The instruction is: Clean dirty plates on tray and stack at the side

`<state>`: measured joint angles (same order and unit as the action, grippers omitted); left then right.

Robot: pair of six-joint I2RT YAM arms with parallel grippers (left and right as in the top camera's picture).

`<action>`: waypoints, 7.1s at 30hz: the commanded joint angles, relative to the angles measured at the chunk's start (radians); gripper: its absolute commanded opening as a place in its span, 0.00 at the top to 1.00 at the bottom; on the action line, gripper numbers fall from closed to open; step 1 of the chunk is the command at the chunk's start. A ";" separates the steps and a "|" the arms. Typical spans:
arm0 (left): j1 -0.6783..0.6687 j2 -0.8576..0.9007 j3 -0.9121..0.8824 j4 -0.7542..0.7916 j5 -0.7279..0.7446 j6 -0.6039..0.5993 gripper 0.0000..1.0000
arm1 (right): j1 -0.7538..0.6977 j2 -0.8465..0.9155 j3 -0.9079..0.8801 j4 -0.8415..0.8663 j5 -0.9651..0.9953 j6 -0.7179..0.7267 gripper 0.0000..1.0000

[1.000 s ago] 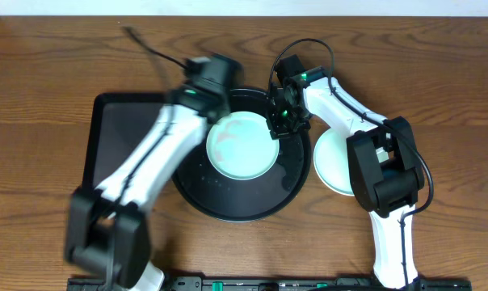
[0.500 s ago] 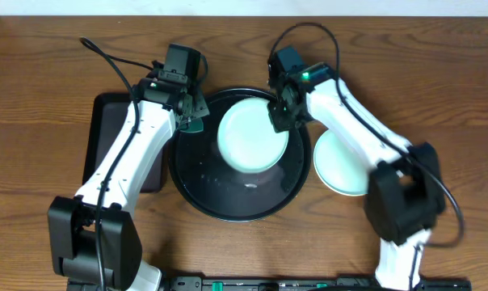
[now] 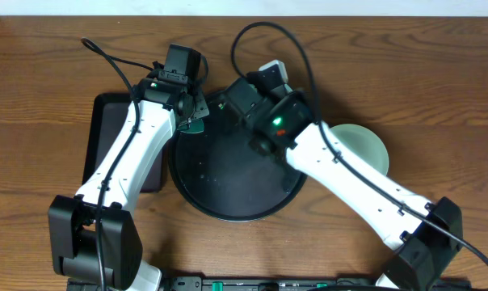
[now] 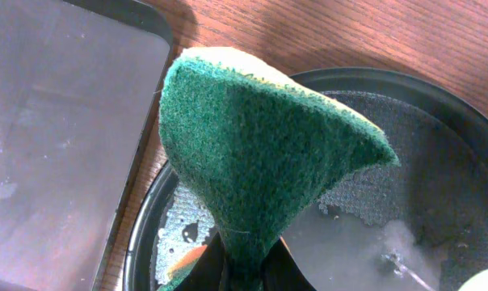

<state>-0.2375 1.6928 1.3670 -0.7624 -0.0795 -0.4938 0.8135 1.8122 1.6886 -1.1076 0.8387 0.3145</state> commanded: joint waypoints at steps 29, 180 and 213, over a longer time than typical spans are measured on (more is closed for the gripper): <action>0.003 0.000 -0.002 -0.003 0.002 0.002 0.92 | 0.150 -0.233 0.006 -0.075 0.518 0.172 0.99; 0.368 -0.052 0.207 -0.336 0.002 0.275 0.20 | -0.841 -0.959 -0.148 -0.387 -0.933 -0.189 0.01; 0.368 -0.052 0.207 -0.336 0.002 0.275 0.20 | -0.866 -1.626 -1.443 0.985 -1.032 -0.278 0.01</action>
<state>0.1246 1.6333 1.5673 -1.0958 -0.0765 -0.2100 -0.0406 0.2535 0.3305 -0.1829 -0.1688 0.0429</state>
